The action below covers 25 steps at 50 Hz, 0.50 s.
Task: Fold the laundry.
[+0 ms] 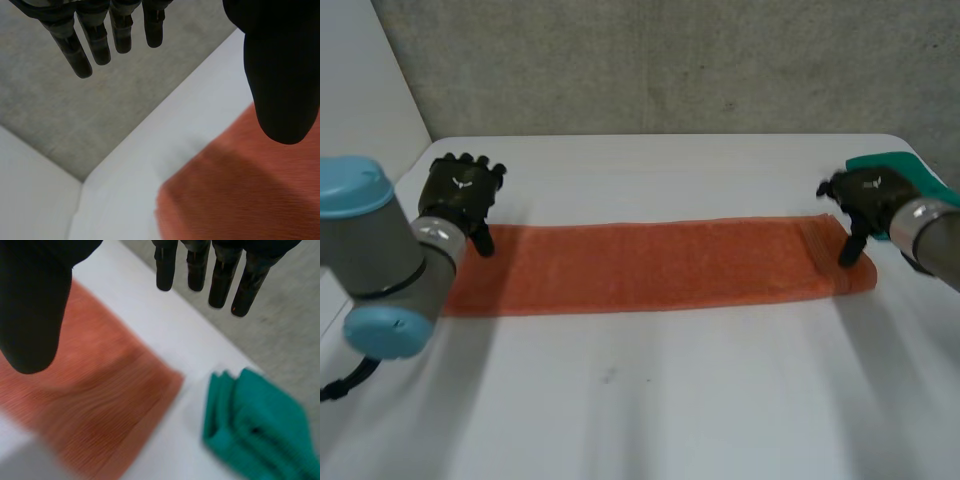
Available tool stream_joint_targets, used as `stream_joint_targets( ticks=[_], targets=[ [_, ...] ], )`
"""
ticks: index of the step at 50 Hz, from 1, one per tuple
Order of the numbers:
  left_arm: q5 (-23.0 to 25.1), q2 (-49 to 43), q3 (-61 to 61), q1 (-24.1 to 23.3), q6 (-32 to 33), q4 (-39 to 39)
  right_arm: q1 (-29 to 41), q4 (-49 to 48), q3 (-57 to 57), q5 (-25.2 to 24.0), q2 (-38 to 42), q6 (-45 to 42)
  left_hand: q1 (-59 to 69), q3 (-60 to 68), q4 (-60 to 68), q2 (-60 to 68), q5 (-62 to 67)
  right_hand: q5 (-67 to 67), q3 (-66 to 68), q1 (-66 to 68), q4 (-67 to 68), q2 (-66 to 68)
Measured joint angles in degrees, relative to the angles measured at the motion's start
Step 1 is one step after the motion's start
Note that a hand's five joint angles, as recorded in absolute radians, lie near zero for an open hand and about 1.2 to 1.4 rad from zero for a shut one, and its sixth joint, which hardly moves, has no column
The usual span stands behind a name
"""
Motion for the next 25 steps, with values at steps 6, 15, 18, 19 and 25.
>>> stream_joint_targets(
  ticks=[6,15,18,19,25],
  targets=[
    [4.6,6.8,-10.0,0.0,-1.3,1.3,-3.2,-3.9,11.2,-4.3,-3.0,-0.7,0.0,0.0,0.0,0.0,0.0,6.3,8.0,6.0,7.2,7.5],
    [5.1,7.7,-15.4,0.4,-1.1,3.5,-4.5,-13.7,15.3,-4.7,0.5,-1.3,0.0,0.0,0.0,0.0,0.0,12.8,15.2,11.9,14.4,14.8],
    [5.0,7.3,-15.8,0.5,-1.1,3.8,-4.6,-14.6,14.7,-4.5,2.3,-1.9,0.0,0.0,0.0,0.0,0.0,18.5,21.2,17.3,20.3,21.0],
    [5.0,7.2,-15.9,0.6,-1.1,3.9,-4.6,-14.7,14.4,-4.4,2.9,-2.3,0.0,0.0,0.0,0.0,0.0,20.3,23.0,18.9,22.1,23.2],
    [5.0,7.0,-16.0,0.8,-1.1,4.0,-4.8,-14.7,13.4,-3.9,5.1,-4.3,0.0,0.0,0.0,0.0,0.0,39.0,42.2,35.6,41.4,42.2]
  ],
)
